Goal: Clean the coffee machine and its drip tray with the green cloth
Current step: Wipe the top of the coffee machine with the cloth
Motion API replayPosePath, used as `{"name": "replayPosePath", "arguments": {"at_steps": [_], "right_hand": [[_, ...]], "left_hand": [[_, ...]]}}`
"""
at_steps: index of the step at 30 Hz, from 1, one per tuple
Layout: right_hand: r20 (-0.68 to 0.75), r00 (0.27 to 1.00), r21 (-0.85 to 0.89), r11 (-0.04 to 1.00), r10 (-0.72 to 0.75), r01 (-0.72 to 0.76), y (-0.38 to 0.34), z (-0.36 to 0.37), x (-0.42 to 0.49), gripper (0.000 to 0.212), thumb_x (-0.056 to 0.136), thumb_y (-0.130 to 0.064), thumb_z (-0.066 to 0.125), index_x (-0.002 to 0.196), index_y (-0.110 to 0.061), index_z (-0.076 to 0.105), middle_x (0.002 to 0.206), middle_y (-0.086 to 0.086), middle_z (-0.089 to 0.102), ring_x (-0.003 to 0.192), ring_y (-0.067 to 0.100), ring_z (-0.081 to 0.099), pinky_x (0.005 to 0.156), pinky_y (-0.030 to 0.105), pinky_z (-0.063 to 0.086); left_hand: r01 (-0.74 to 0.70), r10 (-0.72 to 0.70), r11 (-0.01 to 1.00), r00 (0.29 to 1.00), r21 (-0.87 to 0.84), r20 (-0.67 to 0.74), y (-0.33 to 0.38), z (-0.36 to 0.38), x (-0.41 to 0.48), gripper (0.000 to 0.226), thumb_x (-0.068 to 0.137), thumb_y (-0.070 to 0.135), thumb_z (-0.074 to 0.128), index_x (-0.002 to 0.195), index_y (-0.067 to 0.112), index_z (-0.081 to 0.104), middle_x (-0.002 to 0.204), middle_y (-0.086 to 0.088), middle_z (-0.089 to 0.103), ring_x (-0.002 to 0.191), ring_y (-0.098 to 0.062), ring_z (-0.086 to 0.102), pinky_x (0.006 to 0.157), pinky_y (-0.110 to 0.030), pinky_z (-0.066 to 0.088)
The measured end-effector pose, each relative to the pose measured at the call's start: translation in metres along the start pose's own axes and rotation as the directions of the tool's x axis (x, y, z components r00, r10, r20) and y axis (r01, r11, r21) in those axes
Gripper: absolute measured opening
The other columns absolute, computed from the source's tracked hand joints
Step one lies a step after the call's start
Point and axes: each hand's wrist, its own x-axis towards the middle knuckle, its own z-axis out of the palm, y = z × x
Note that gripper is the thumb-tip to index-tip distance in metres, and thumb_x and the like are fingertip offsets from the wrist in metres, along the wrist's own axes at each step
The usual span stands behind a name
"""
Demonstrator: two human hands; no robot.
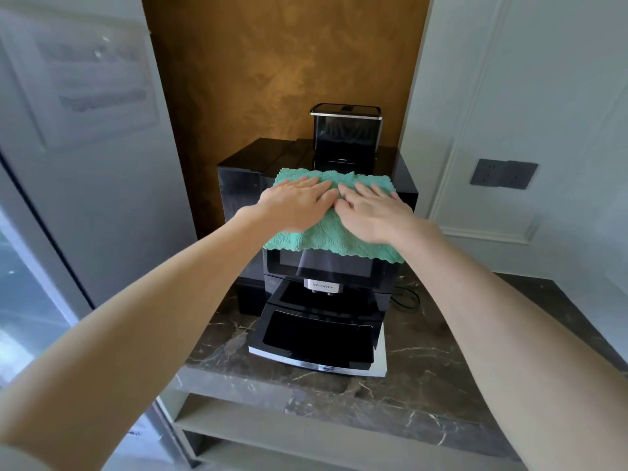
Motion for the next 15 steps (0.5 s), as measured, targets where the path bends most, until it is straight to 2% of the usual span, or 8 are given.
{"name": "replayPosePath", "arguments": {"at_steps": [7, 12, 15], "right_hand": [[0.053, 0.998, 0.010, 0.999, 0.033, -0.034, 0.006, -0.005, 0.035, 0.062, 0.105, -0.056, 0.008, 0.163, -0.037, 0.002, 0.172, -0.001, -0.003, 0.158, 0.024, -0.003, 0.126, 0.050, -0.002], [0.090, 0.995, 0.025, 0.999, 0.042, -0.044, 0.013, -0.008, 0.063, 0.064, 0.103, -0.059, 0.008, 0.163, -0.038, 0.002, 0.172, -0.003, -0.005, 0.158, 0.022, -0.005, 0.126, 0.048, -0.003], [0.098, 0.994, 0.030, 0.999, 0.039, -0.043, 0.016, -0.009, 0.081, 0.064, 0.103, -0.059, 0.008, 0.163, -0.039, 0.001, 0.172, -0.004, -0.005, 0.158, 0.022, -0.005, 0.126, 0.048, -0.003]], "left_hand": [[0.060, -0.047, 0.995, 0.986, -0.080, 0.159, -0.023, 0.006, 0.049, 0.059, 0.110, 0.044, 0.008, 0.166, 0.024, 0.011, 0.174, -0.002, 0.001, 0.160, -0.024, -0.002, 0.129, -0.052, 0.005], [0.106, -0.079, 0.985, 0.978, -0.133, 0.193, -0.028, 0.003, 0.071, 0.059, 0.112, 0.045, 0.010, 0.166, 0.023, 0.004, 0.174, -0.004, -0.001, 0.160, -0.024, -0.003, 0.129, -0.049, 0.000], [0.087, -0.059, 0.985, 0.981, -0.147, 0.184, -0.036, 0.006, 0.088, 0.063, 0.109, 0.049, 0.009, 0.166, 0.023, 0.006, 0.174, -0.004, 0.001, 0.160, -0.024, -0.001, 0.129, -0.050, 0.002]]}}
